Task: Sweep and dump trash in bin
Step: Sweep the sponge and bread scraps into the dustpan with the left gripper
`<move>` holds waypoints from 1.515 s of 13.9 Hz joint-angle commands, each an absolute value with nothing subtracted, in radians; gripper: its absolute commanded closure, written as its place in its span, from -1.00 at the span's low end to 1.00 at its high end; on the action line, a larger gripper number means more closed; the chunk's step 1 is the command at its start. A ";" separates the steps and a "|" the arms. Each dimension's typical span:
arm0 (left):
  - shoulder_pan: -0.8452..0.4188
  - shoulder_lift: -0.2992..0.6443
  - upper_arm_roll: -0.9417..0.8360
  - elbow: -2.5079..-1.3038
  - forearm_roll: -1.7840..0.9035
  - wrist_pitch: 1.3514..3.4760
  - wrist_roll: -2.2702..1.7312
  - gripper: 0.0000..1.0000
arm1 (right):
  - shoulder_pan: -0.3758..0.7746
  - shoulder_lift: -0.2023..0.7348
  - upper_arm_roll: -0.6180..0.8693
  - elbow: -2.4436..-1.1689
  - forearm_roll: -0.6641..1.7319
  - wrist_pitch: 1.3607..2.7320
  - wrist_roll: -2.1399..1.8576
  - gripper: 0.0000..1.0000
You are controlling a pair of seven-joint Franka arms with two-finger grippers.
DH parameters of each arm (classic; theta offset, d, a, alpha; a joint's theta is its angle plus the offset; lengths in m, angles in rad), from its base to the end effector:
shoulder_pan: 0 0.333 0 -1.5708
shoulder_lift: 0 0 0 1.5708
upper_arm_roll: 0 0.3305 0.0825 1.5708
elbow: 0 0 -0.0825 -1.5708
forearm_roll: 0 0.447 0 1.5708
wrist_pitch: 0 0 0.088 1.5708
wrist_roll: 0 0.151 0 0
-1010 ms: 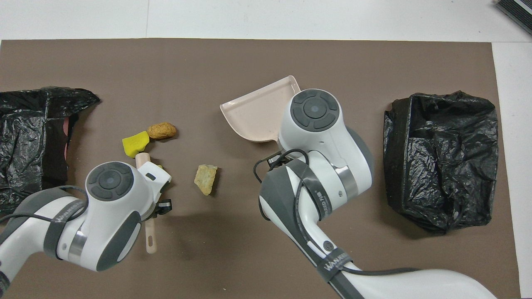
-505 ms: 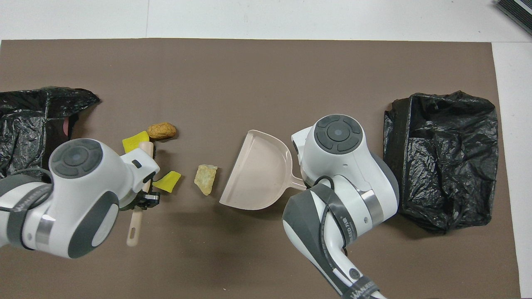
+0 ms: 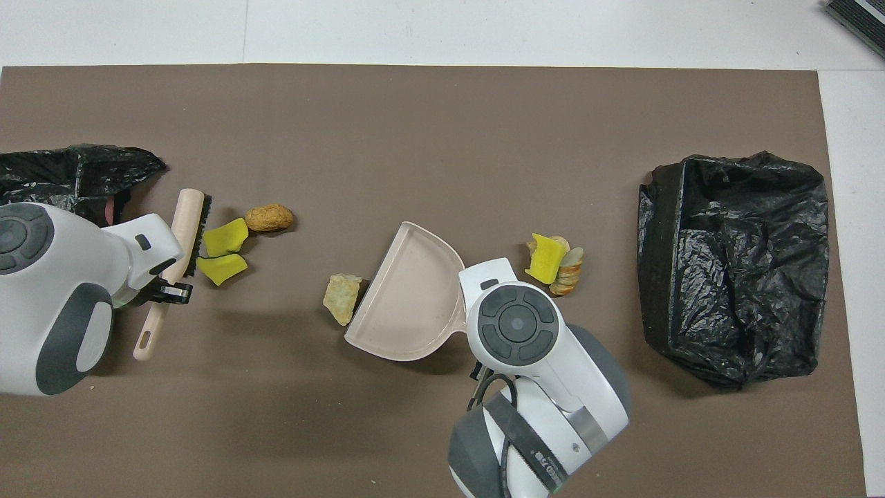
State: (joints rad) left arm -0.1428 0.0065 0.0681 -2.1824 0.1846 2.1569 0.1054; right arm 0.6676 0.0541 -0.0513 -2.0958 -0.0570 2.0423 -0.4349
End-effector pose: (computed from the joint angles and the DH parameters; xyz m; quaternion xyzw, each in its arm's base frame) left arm 0.5801 -0.0292 0.3185 -0.9869 0.1415 0.0171 0.0759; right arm 0.4853 0.3372 0.3236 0.8562 0.5131 -0.0512 0.0308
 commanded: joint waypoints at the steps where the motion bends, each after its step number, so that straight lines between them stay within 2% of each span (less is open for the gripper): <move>1: -0.135 0.125 0.057 -2.060 0.213 2.175 0.121 1.00 | 0.666 0.028 -0.048 -2.144 -0.103 2.068 -0.420 1.00; 4: -0.155 0.147 0.052 -2.066 0.212 2.166 0.138 1.00 | 0.666 0.034 -0.048 -2.146 -0.110 2.072 -0.422 1.00; 11: -0.334 0.077 0.044 -2.167 0.210 2.140 0.358 1.00 | 0.689 0.046 -0.044 -2.140 -0.110 2.051 -0.410 1.00; 13: -0.395 0.052 0.043 -2.203 0.209 2.138 0.406 1.00 | 0.687 0.045 -0.044 -2.141 -0.110 2.042 -0.411 1.00; 17: -0.599 0.002 0.040 -2.250 0.189 2.141 0.402 1.00 | 0.681 0.041 -0.044 -2.145 -0.109 2.023 -0.413 1.00; 18: -0.650 -0.006 0.041 -2.252 0.136 2.141 0.387 1.00 | 0.680 0.041 -0.044 -2.145 -0.107 2.023 -0.414 1.00; 21: -0.678 -0.009 0.041 -2.238 -0.070 2.132 0.255 1.00 | 0.680 0.041 -0.044 -2.145 -0.107 2.022 -0.420 1.00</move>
State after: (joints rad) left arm -0.6656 0.0239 0.0225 -2.2206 0.0015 2.1441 0.3159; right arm 0.6866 0.0552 -0.0492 -2.1309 -0.0846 2.0373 -0.4349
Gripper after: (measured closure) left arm 0.740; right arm 0.683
